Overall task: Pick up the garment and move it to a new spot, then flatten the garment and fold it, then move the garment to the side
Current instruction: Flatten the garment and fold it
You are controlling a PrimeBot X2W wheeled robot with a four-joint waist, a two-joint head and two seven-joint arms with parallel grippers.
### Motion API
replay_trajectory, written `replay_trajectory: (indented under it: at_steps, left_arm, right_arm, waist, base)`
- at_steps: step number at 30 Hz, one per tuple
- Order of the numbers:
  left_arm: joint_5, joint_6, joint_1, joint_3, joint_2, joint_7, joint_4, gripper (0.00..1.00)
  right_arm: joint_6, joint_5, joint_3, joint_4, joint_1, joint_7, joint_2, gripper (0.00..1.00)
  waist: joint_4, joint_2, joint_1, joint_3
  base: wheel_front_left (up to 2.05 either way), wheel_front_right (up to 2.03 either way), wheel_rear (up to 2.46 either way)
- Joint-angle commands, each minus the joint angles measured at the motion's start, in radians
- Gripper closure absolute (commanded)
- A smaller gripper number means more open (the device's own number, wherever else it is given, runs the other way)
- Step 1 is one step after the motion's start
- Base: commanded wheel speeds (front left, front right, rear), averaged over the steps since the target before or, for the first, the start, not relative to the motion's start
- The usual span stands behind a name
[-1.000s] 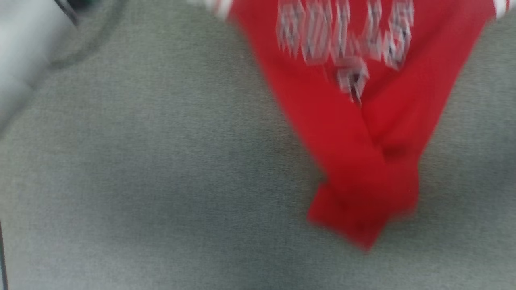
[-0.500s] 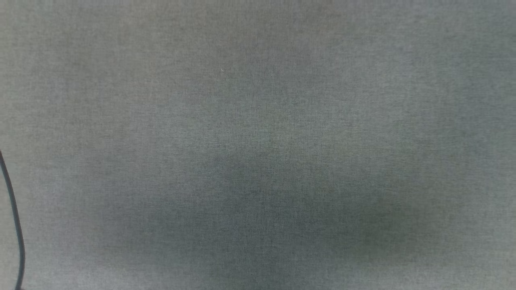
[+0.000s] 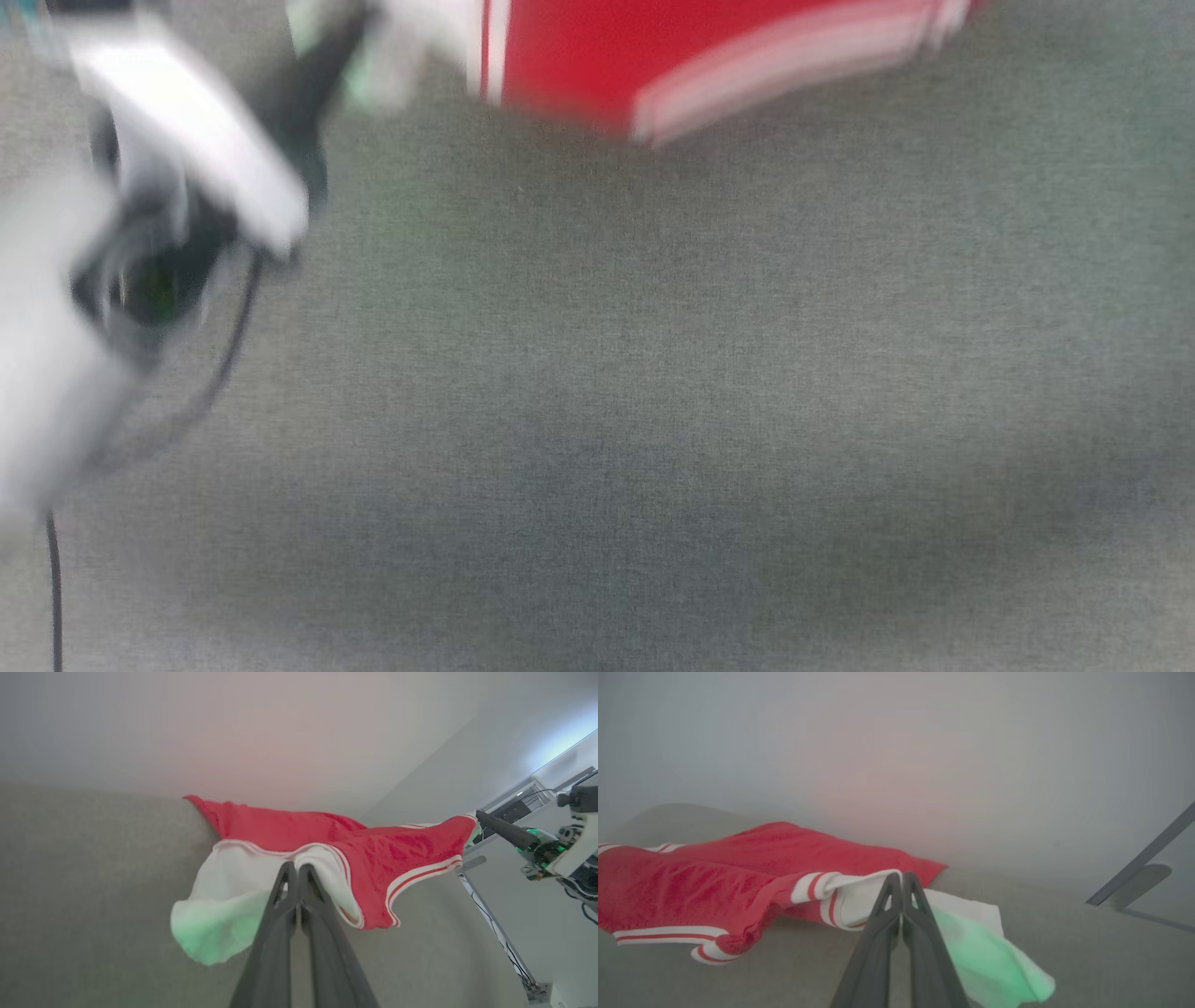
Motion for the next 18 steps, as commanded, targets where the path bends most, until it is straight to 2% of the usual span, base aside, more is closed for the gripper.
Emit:
replay_trajectory:
  at_steps: [1, 5, 10, 18]
  left_arm:
    - [-0.003, -0.001, 0.027, -0.003, 0.019, -0.004, -0.019, 1.00]
    - [0.004, -0.002, 0.209, -0.045, 0.105, -0.033, -0.141, 1.00]
    - [-0.002, -0.001, 0.380, -0.077, 0.190, -0.089, -0.255, 1.00]
    - [-0.003, -0.001, 0.556, -0.137, 0.311, -0.097, -0.412, 1.00]
  right_arm:
    - [-0.001, 0.017, 0.001, -0.022, 0.037, 0.007, -0.021, 1.00]
    - [-0.001, 0.116, 0.016, -0.216, 0.256, 0.045, -0.155, 1.00]
    - [-0.001, 0.221, 0.047, -0.425, 0.495, 0.041, -0.319, 1.00]
    - [-0.001, 0.319, 0.120, -0.668, 0.724, -0.004, -0.509, 1.00]
  waist:
    - [0.000, 0.0000, 0.0000, -0.015]
    - [-0.001, 0.0000, 0.0000, -0.058]
    - [-0.004, 0.0000, 0.0000, -0.105]
    - [0.004, 0.0000, 0.0000, -0.145]
  base:
    - [0.00, 0.00, 0.00]
    - [0.00, 0.00, 0.00]
    - [0.00, 0.00, 0.00]
    - [0.00, 0.00, 0.00]
